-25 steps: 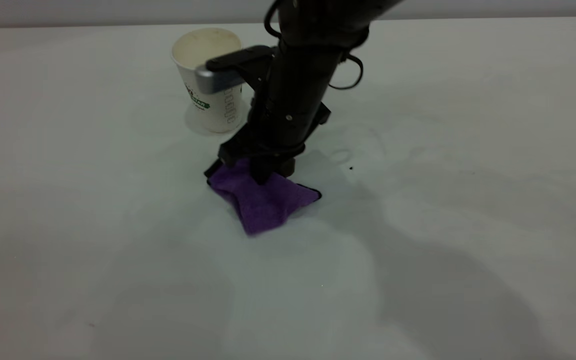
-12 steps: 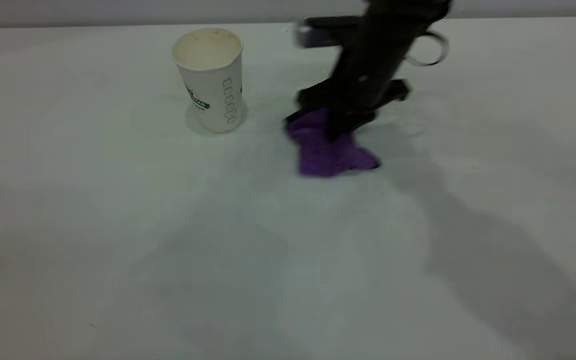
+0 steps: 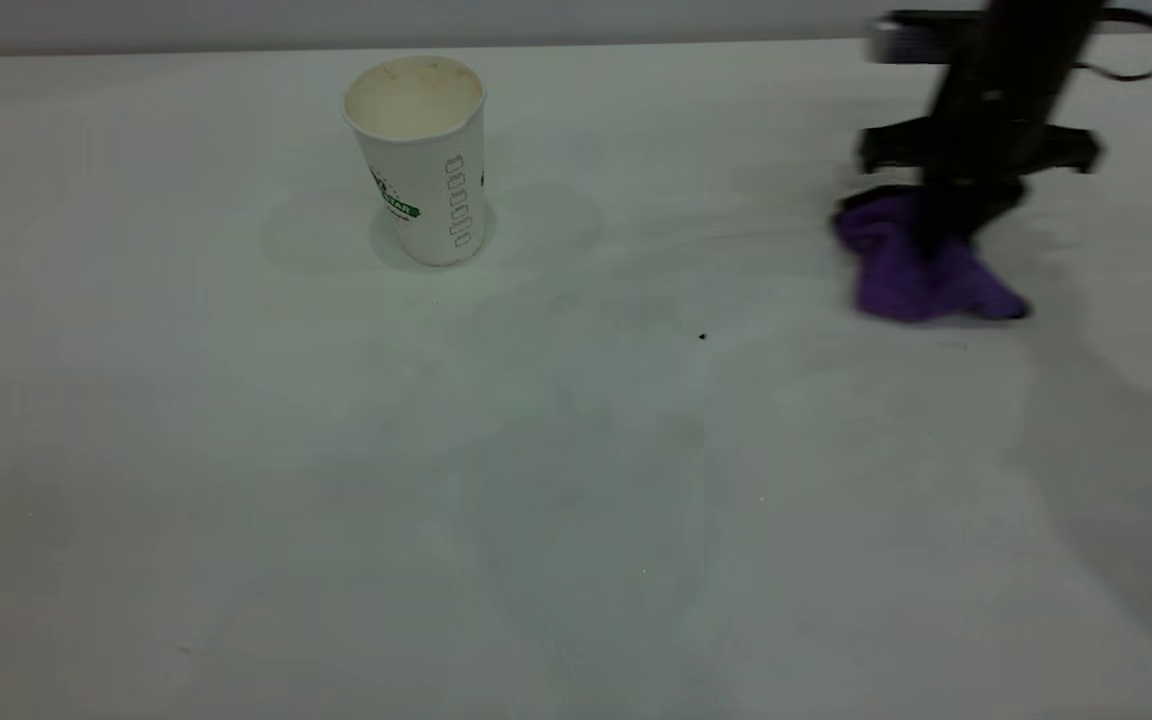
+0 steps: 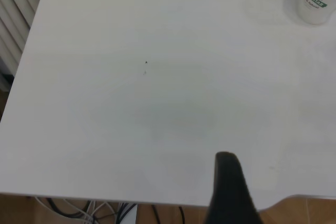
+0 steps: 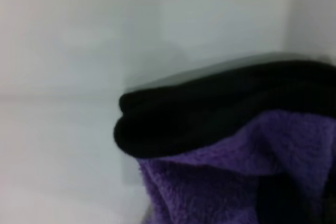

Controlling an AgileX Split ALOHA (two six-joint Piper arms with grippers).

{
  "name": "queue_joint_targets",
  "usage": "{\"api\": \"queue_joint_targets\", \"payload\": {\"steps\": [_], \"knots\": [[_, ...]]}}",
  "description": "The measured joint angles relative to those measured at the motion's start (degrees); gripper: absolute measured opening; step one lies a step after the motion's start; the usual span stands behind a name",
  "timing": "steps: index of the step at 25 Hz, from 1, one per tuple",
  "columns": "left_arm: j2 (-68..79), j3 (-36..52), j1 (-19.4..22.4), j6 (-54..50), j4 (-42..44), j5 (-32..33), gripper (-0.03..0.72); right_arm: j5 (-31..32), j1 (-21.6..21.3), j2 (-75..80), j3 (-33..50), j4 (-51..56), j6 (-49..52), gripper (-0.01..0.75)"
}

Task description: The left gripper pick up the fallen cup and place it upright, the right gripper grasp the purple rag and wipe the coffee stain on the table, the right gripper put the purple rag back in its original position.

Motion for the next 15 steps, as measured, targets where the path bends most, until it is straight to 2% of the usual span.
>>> {"api": "queue_joint_targets", "payload": {"steps": [2,4,7,8,10,15], "knots": [[0.00,0.00,0.00,0.00,0.00,0.00,0.559,1.58,-1.94,-0.66,0.06,-0.74,-0.49,0.217],[0.00,0.00,0.00,0.00,0.00,0.00,0.559,3.73,-3.12,-1.76,0.66,-2.36,-2.01,0.356],[0.00,0.00,0.00,0.00,0.00,0.00,0.559,8.25,-3.42,-5.65,1.02,-5.35,-4.19,0.624],[0.00,0.00,0.00,0.00,0.00,0.00,0.559,9.90,-3.42,-7.83,1.02,-5.96,-4.47,0.668],[0.00,0.00,0.00,0.00,0.00,0.00,0.559,13.15,-3.37,-13.06,1.02,-6.18,-4.83,0.714],[0.00,0.00,0.00,0.00,0.00,0.00,0.559,24.41,-3.15,-26.64,1.02,-5.90,-5.01,0.725]]}}
